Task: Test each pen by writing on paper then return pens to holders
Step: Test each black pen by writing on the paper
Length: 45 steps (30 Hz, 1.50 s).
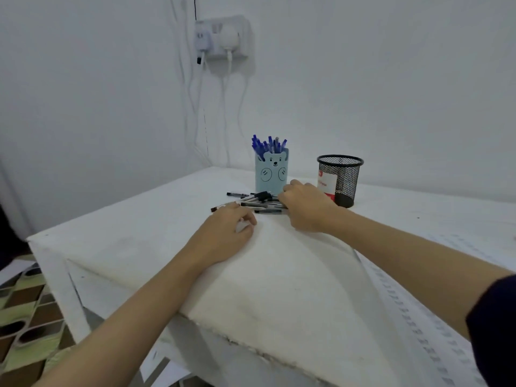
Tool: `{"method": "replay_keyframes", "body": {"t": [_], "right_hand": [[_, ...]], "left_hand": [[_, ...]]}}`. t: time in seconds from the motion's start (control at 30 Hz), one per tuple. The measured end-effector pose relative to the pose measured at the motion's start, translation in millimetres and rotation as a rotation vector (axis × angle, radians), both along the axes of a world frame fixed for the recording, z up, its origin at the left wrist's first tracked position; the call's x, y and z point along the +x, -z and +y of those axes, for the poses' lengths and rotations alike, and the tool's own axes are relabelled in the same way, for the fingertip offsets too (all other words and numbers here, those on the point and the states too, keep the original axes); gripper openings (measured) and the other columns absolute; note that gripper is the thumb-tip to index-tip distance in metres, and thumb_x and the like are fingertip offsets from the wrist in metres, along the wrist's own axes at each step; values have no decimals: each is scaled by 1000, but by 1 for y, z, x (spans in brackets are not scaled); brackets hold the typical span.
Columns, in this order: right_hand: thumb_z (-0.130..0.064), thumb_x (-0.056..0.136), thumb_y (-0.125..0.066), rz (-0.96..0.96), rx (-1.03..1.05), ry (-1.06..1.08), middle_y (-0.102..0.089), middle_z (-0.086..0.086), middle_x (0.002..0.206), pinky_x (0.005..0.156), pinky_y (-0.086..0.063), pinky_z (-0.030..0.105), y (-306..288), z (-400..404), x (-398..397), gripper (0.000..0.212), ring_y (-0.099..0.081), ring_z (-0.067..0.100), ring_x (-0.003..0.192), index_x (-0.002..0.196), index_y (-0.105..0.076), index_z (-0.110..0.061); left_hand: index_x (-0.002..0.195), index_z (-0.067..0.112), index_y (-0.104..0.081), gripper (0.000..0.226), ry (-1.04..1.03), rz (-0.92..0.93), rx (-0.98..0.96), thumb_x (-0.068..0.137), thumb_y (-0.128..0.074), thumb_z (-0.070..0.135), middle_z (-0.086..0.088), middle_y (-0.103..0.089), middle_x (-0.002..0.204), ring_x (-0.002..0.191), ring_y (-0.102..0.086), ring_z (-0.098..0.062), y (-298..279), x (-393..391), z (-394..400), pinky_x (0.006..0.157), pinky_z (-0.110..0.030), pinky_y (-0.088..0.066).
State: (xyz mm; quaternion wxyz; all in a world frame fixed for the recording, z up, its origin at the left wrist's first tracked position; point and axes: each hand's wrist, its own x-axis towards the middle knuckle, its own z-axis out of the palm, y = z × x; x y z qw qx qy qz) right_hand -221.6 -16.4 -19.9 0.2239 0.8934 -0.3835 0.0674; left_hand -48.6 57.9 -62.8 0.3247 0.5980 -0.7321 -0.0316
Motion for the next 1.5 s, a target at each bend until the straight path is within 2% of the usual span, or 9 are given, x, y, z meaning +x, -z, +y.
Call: {"method": "replay_keyframes", "body": {"t": [0.23,0.43,0.63,0.83,1.03,1.1,1.27,1.4,1.5], "right_hand": [[-3,85,-49,-344,319,145,-55,13,97,62,-37,30,-30,12,-27,16,-47,24,81,100,-45,-6],[4,86,-39,-1206,906,215,-47,11,65,58,-43,28,-64,45,-104,19,-51,22,55,71,-48,-5],[-75,74,-46,-1723,1217,171,-25,-2,54,58,-27,27,-62,85,-177,62,-23,16,50,54,-31,-18],[-61,76,-42,-2118,1126,91,-17,-1,55,57,-23,29,-56,113,-220,53,-16,16,49,52,-38,-13],[-48,90,-52,-1989,957,76,-43,0,45,55,-37,23,-57,126,-257,57,-33,12,41,108,-62,6],[-33,98,-37,-1896,971,105,-62,8,57,60,-42,25,-54,127,-267,48,-54,17,53,103,-64,6],[-65,93,-20,-1446,1021,320,-70,20,80,73,-47,33,-38,122,-274,83,-67,29,68,101,-68,1],[-27,93,-57,-1339,826,354,-66,12,69,68,-49,28,-22,113,-246,27,-63,23,60,91,-66,-1],[-10,90,-49,-1457,785,311,-55,13,58,51,-43,26,-17,101,-230,17,-49,21,45,83,-62,0]], "left_hand": [[95,20,-64,13,0,-2,-17,89,-53,15,4,-58,100,95,-53,-12,0,2,3,85,-26,-41],[94,23,-64,12,28,-33,-104,88,-53,19,5,-60,104,101,-55,-15,-5,-8,14,90,-35,-42],[93,28,-62,15,245,-53,-20,89,-48,33,9,-60,102,100,-53,-9,-15,-79,26,91,-34,-43],[116,32,-57,25,443,-71,88,95,-45,39,20,-50,125,113,-45,0,-19,-171,36,94,-23,-35],[128,43,-45,44,468,-284,194,90,-37,63,18,-46,128,120,-39,-6,-15,-186,45,99,-30,-32],[123,44,-48,47,422,-403,166,85,-36,70,19,-47,115,107,-43,-6,-23,-179,52,91,-30,-35],[119,42,-52,53,413,-399,215,81,-30,72,17,-49,113,106,-46,-5,-40,-173,59,91,-31,-41],[119,35,-55,34,438,-382,177,94,-38,49,12,-49,123,112,-46,-7,-42,-187,46,98,-34,-40],[117,32,-57,28,433,-411,172,96,-39,39,12,-49,120,109,-47,-8,-43,-202,29,94,-31,-39]]}}
